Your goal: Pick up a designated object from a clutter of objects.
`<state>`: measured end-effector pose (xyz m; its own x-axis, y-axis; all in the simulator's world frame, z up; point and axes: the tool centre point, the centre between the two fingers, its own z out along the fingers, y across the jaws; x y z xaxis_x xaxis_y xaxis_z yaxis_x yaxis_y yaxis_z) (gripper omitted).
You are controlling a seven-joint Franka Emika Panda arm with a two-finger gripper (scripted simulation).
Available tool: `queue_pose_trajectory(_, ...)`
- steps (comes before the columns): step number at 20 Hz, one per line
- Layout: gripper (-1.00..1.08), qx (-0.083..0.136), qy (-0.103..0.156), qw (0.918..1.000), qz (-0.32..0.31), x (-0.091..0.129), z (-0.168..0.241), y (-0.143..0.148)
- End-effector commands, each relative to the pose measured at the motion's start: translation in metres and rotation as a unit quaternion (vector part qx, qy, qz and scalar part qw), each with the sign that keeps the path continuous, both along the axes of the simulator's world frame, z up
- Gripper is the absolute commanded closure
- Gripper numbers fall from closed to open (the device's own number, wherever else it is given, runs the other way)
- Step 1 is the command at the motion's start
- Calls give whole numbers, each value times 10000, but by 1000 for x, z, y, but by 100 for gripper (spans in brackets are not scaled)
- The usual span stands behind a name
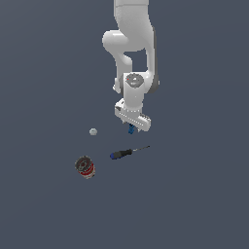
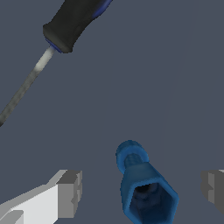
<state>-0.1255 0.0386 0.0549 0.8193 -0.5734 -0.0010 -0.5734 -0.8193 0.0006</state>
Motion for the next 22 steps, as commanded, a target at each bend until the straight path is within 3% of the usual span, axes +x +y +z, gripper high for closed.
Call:
queue_pose_trajectory(1,-92,0,-5,10000,-3,0,-5,0)
queue_pose_trajectory(4,-92,0,-5,10000,-3,0,-7,0)
queue_pose_trajectory(5,108,0,-5,10000,-3,0,-7,0)
queue_pose_trajectory(22,108,0,-10,10000,-4,6,2,2)
